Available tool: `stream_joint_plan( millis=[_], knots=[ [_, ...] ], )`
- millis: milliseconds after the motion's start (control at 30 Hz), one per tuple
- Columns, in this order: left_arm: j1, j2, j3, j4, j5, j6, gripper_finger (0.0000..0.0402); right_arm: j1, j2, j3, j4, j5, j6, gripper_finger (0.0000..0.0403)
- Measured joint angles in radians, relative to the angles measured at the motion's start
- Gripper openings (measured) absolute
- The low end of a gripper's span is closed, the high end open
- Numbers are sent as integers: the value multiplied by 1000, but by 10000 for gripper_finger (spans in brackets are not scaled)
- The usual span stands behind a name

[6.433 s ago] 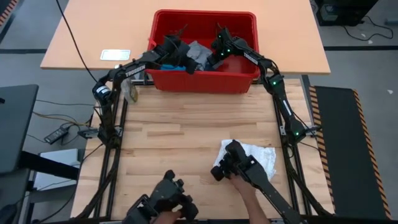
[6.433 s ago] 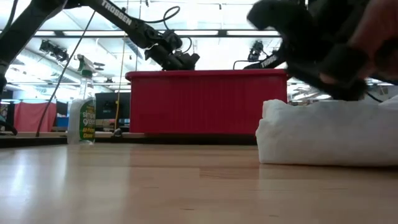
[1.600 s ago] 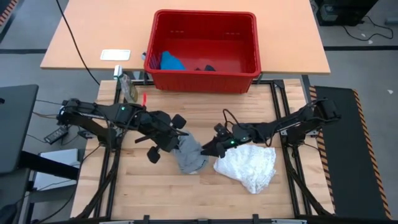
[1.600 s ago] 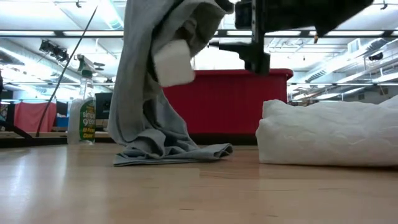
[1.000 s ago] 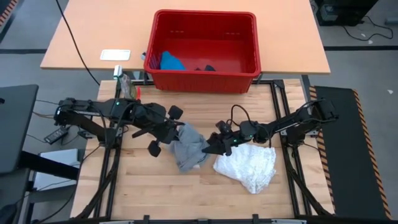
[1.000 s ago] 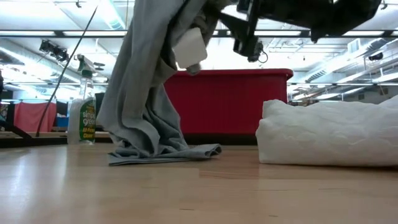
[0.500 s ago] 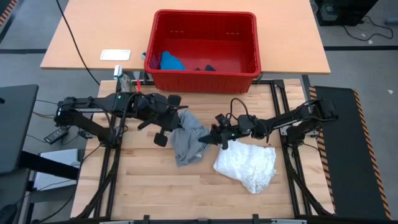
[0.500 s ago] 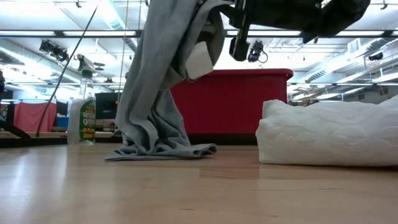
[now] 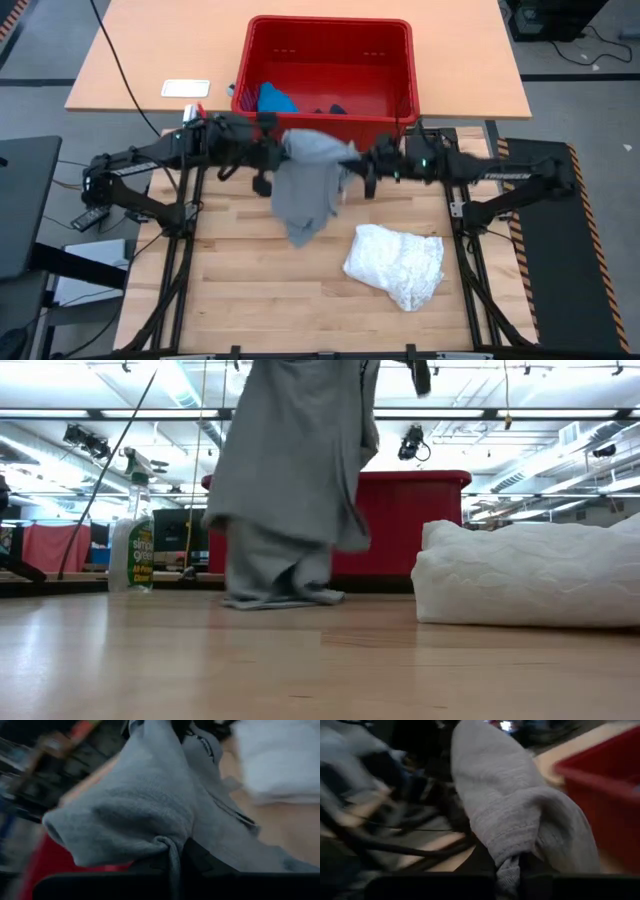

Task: Fold laundry
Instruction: Remove the gray shirt from the red laundry bin

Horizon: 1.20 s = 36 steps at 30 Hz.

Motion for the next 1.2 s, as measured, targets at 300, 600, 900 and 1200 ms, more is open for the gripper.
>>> stream_joint_plan(
  millis=[300, 600, 900, 1200],
  knots=[
    [97, -28, 75, 240, 4, 141, 25, 38, 170, 537, -495, 212, -264, 12],
    [22, -22, 39, -156, 261, -289, 25, 162, 302, 524, -716, 143, -40, 12],
    [-363, -41, -518, 176, 251, -869, 22, 350, 475, 271, -519, -74, 336, 12],
    [-493, -42, -687, 428, 40, -1222, 31, 317, 453, 174, -396, -153, 399, 12]
  ],
)
